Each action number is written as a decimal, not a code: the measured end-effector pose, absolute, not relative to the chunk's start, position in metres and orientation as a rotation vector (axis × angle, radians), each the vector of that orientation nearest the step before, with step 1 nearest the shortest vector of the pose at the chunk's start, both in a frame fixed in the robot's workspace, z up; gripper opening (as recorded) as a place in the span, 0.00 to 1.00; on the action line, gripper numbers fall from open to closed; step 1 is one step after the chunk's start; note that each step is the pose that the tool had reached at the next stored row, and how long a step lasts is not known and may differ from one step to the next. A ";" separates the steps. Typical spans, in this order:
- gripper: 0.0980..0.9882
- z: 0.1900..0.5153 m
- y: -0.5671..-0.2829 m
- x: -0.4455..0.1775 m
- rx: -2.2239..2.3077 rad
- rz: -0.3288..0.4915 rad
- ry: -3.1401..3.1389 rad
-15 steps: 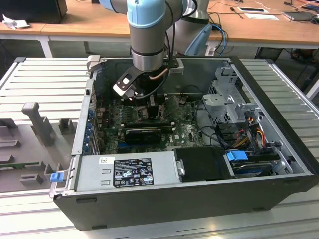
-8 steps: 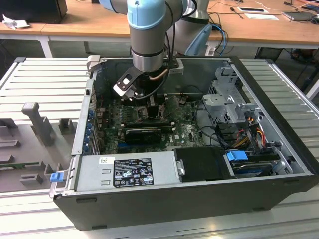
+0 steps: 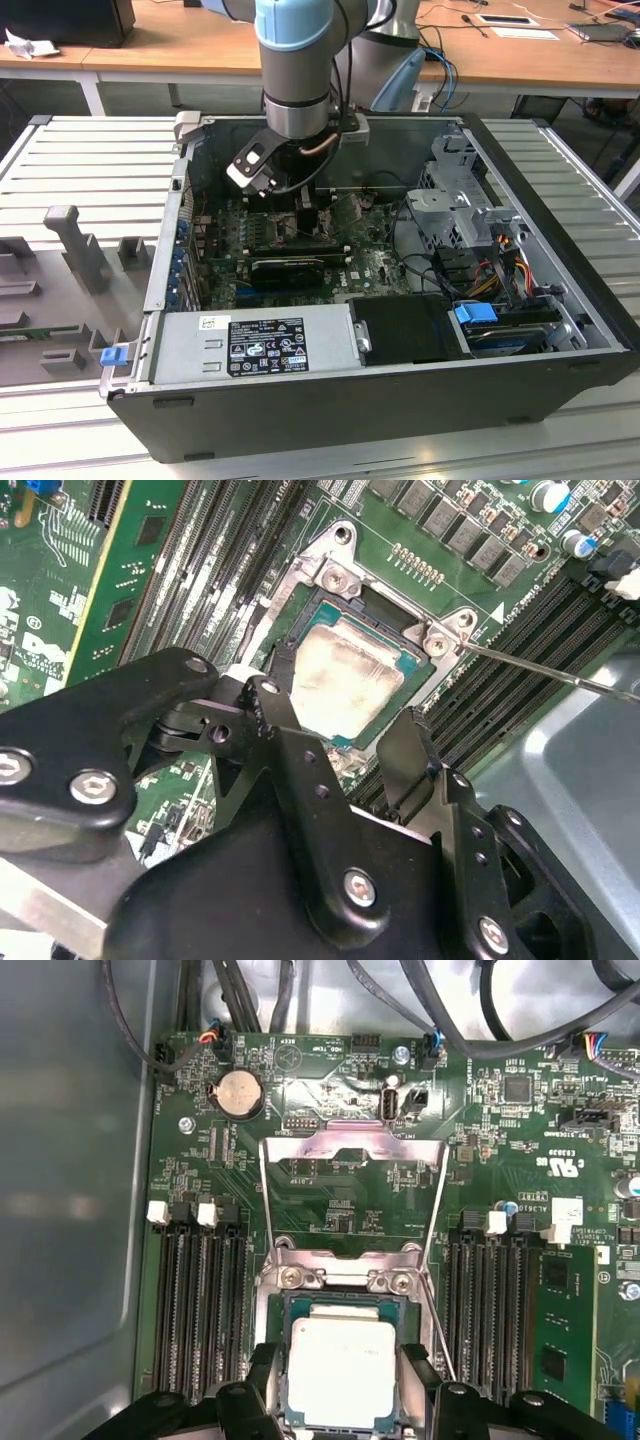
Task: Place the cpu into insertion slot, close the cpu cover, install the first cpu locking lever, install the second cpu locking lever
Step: 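Place the cpu into insertion slot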
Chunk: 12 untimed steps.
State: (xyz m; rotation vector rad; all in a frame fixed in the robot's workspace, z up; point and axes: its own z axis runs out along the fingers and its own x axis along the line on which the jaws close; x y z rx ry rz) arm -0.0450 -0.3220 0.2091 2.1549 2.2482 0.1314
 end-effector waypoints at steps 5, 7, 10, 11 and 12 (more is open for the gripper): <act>0.26 0.213 -0.322 -0.045 2.154 0.129 2.247; 0.20 0.214 -0.322 -0.045 2.154 0.128 2.247; 0.01 0.216 -0.322 -0.045 2.154 0.128 2.247; 0.01 0.217 -0.322 -0.045 2.154 0.128 2.247; 0.01 0.218 -0.322 -0.045 2.154 0.128 2.247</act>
